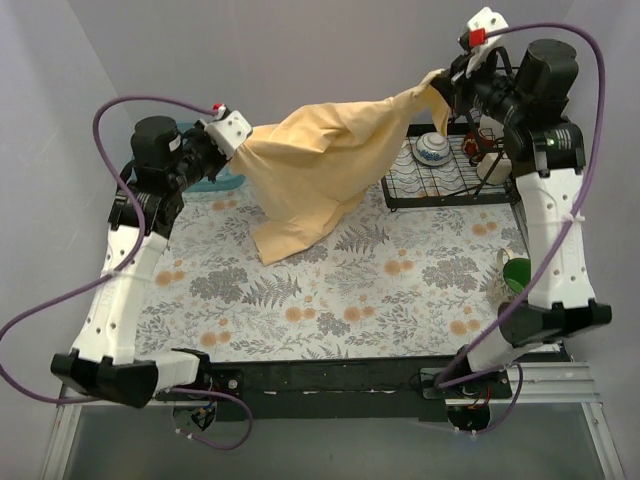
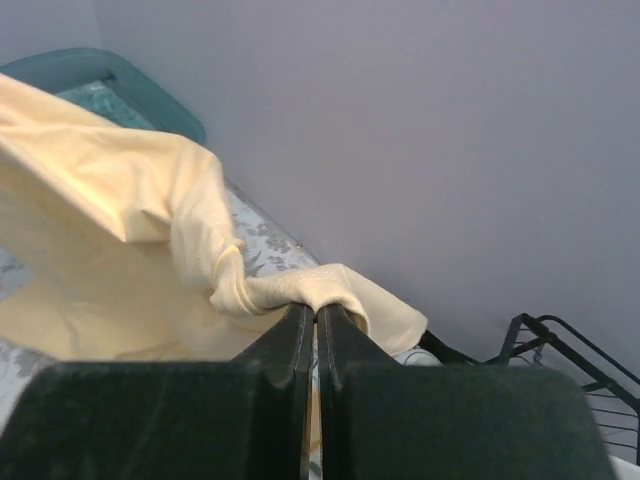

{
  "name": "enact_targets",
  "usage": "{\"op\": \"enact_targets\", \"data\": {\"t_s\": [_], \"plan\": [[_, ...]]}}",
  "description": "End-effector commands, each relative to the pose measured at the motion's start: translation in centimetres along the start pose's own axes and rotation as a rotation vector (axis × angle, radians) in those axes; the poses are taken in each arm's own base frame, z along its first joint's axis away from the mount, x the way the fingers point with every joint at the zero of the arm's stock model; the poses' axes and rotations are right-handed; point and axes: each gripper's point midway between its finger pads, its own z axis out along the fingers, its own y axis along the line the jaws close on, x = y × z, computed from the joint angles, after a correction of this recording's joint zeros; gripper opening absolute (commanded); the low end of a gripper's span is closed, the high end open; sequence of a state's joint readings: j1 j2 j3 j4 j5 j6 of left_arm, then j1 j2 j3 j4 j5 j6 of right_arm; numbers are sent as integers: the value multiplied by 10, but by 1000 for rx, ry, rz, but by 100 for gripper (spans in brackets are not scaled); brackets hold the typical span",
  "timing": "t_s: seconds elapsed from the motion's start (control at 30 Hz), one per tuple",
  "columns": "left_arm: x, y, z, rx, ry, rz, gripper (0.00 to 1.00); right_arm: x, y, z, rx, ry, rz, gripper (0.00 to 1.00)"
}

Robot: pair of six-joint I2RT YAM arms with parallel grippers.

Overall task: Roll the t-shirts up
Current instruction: Flatten out the T-shirt at the center of the board.

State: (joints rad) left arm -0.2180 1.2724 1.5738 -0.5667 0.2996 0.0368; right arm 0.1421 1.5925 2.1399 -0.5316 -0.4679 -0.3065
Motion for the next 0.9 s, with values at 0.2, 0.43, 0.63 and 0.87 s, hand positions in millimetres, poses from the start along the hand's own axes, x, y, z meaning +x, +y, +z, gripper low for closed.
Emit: {"op": "enact_targets", "data": {"t_s": [0.2, 0.43, 0.63, 0.87], "plan": [[22, -137, -138, 397, 4, -57, 77, 52, 196, -112, -491, 128, 16, 14], [71, -133, -123, 214, 109, -160, 94, 81, 138, -70, -155, 160, -18, 51], [122, -136, -50, 213, 392, -508, 90, 132, 133, -15, -181, 292, 53, 58], [156, -160, -15, 199, 538, -779, 90, 239, 161, -1, -294, 581, 164, 61]]}}
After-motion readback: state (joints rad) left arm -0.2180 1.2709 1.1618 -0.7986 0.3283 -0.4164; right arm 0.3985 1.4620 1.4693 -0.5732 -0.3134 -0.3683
